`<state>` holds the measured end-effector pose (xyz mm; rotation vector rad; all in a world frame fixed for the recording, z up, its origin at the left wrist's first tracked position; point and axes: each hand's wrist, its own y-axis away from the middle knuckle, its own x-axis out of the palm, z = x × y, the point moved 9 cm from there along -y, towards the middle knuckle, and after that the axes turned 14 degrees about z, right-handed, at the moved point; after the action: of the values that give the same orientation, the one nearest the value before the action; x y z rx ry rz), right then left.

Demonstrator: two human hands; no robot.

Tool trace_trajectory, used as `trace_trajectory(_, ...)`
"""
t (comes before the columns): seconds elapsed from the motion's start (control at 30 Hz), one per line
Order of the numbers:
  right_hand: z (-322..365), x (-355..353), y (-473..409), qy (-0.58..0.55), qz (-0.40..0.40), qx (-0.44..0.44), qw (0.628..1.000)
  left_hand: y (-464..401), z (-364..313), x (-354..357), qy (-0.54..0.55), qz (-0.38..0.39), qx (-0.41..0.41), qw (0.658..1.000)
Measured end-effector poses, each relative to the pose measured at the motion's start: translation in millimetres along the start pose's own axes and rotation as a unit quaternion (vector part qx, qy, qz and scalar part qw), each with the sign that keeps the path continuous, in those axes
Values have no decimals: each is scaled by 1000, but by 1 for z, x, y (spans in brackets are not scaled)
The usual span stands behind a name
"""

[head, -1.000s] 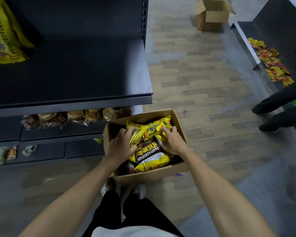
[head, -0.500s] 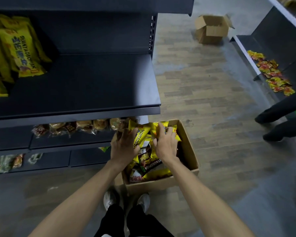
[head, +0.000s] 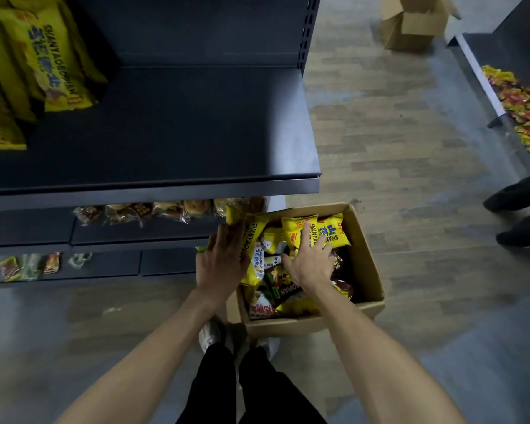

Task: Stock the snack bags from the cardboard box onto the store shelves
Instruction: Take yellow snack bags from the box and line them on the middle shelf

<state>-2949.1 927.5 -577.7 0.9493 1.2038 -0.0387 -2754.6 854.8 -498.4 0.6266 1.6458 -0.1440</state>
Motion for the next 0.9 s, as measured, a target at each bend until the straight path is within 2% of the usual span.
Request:
trace_trajectory(0.23, 13, 2, -2, 26, 0, -3, 1000, 0, 18, 29, 34, 87, -38, 995)
trace_trajectory(0.4, 16, 0, 1, 29, -18, -6, 999, -1, 25, 40, 91, 86, -35, 991)
trace_trajectory(0.53, 21, -8, 8, 50, -35, -22, 998, -5, 20, 29, -4, 95, -64, 993)
trace_trajectory(0.63, 22, -13, 16, 73, -32, -36, 996, -15, 11, 25, -30, 131, -92, 987)
trace_trajectory(0.8, 13, -20, 32, 73, -48, -44, 995, -24, 10, 14, -8, 154, -47, 987)
trace_trajectory(0.9, 11, -26, 44, 64, -65, -52, 994, -12, 9, -2, 10, 95, -4, 995)
